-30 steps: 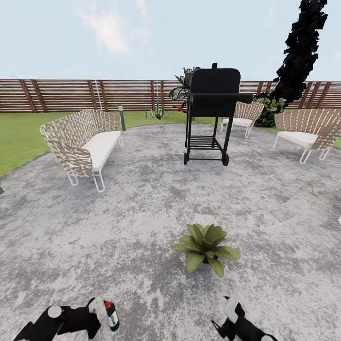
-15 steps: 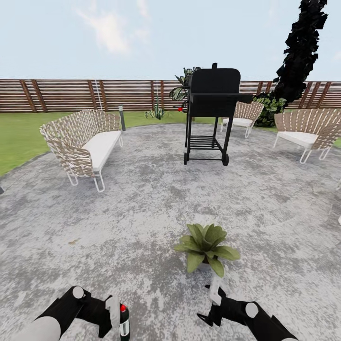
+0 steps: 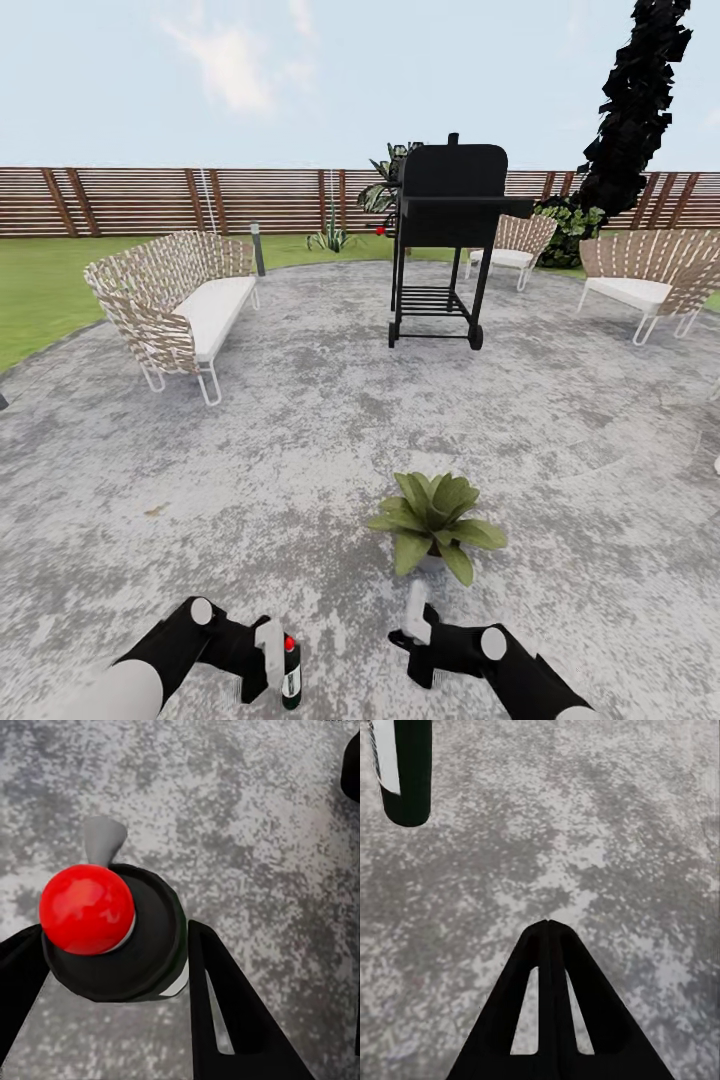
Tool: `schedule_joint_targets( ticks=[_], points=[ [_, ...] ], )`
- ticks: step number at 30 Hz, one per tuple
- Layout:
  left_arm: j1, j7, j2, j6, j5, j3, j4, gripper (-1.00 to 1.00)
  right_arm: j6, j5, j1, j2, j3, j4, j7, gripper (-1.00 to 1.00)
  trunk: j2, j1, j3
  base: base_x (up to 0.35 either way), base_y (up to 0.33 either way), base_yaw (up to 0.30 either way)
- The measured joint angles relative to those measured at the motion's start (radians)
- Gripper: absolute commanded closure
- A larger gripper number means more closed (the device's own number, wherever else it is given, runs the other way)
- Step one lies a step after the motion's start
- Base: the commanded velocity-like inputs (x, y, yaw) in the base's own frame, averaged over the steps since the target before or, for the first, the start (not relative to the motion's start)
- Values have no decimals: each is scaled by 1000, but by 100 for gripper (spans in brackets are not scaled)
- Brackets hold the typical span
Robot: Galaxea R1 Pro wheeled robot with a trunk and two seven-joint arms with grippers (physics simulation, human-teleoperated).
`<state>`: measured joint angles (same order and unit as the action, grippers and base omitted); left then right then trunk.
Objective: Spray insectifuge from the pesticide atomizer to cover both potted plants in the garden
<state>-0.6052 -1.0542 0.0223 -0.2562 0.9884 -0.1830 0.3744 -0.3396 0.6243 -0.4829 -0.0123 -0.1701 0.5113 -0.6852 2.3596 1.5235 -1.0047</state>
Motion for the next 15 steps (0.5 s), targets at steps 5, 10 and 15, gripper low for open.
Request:
schedule_joint_targets(
  ticks=[5, 10, 15],
  points=[
    [-2, 81, -33, 1, -1, 24, 1, 100, 5, -3, 0, -74, -2, 98, -92, 100, 0, 0, 0, 0, 0, 0],
    [-3, 84, -57, 3, 3, 26, 2, 100, 6, 7, 0, -126, -3, 116, -95, 100, 0, 0, 0, 0, 0, 0],
    [-3, 84, -63, 3, 5, 34, 2, 100, 6, 17, 0, -137, -4, 118, -95, 100, 0, 0, 0, 0, 0, 0]
  ],
)
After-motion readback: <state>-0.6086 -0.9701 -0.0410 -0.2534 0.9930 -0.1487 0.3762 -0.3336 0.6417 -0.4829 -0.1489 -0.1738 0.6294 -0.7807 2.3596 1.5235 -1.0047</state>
